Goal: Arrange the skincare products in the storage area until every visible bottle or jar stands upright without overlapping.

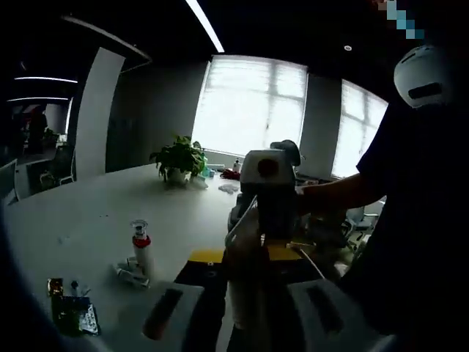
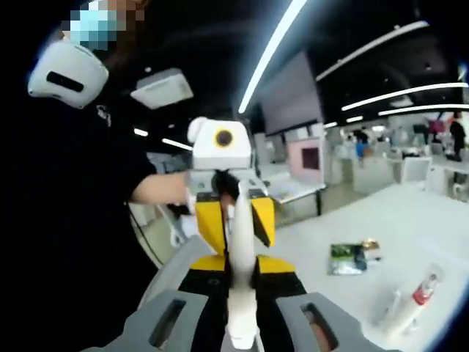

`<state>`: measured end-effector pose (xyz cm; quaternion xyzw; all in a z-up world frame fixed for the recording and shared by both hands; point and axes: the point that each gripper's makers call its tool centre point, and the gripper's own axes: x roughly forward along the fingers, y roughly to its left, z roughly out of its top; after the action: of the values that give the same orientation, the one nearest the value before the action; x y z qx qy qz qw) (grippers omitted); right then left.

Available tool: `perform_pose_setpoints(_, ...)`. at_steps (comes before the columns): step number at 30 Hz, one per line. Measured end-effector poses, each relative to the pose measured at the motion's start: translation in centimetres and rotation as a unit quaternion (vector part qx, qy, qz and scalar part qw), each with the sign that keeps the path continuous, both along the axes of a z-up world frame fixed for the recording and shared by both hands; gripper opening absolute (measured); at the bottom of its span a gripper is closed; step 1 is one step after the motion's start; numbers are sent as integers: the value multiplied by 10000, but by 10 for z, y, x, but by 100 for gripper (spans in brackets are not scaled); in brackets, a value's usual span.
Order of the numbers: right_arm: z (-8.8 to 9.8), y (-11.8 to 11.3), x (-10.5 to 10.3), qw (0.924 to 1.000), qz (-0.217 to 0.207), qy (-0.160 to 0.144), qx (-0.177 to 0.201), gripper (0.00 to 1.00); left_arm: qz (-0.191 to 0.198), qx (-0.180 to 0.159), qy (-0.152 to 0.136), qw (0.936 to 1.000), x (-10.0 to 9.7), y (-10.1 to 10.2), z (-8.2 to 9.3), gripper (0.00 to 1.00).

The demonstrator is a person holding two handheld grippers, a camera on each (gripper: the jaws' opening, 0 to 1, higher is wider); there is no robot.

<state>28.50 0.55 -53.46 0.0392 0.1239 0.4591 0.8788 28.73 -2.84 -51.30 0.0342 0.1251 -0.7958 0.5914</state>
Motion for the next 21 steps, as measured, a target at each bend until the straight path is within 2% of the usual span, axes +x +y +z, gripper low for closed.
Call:
perform_pose_setpoints(5, -4, 1, -2, 10000, 70, 24, -41, 4, -58, 91, -55, 9999, -5, 2, -3, 21)
perform_pose_setpoints(7, -6, -1, -1, 10000, 35, 35, -85, 9, -76, 77, -78, 9999, -7, 0, -3, 17)
perform_pose_setpoints(12, -19, -12, 8, 9991, -273, 159, -296, 12, -9, 195, -259, 9995, -4, -11, -13, 16)
perform_pose_setpoints(21, -29, -25, 10, 9971, -651, 287, -271, 14, -221, 229, -330, 9989, -2, -24, -21, 15)
